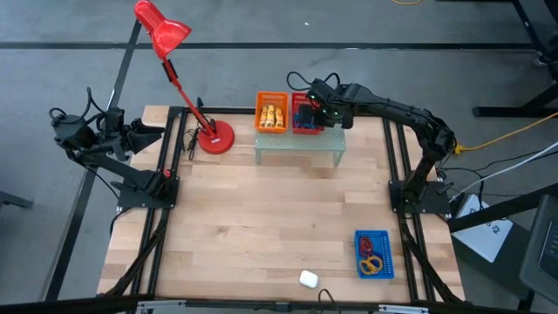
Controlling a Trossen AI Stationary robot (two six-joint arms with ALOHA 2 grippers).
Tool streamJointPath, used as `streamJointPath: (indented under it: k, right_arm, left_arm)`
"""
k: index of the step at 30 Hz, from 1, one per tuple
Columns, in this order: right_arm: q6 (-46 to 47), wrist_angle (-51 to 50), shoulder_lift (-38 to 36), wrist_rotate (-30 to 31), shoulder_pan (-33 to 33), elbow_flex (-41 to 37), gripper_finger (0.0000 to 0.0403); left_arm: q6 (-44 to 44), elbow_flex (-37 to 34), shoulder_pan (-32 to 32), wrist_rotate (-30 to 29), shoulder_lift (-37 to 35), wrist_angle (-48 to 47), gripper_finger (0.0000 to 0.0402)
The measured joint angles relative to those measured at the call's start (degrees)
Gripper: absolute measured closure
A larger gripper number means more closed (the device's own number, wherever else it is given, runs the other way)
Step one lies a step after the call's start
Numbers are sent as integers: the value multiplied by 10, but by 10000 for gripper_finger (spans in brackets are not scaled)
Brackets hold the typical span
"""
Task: Pick & Place Office Desk Supplies
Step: Put the red bin on the shelf
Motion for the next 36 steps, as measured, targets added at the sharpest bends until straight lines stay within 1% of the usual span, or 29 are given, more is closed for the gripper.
streamJointPath:
  k: [10,28,36]
  right_arm:
    - [3,2,0,5,0,19,398]
    - [3,-17,0,7,0,20,398]
    - [5,-16,0,9,0,21,399]
  left_arm:
    - [0,0,0,0,0,0,185]
    - [0,0,0,0,0,1,185]
    - [14,0,0,0,0,21,185]
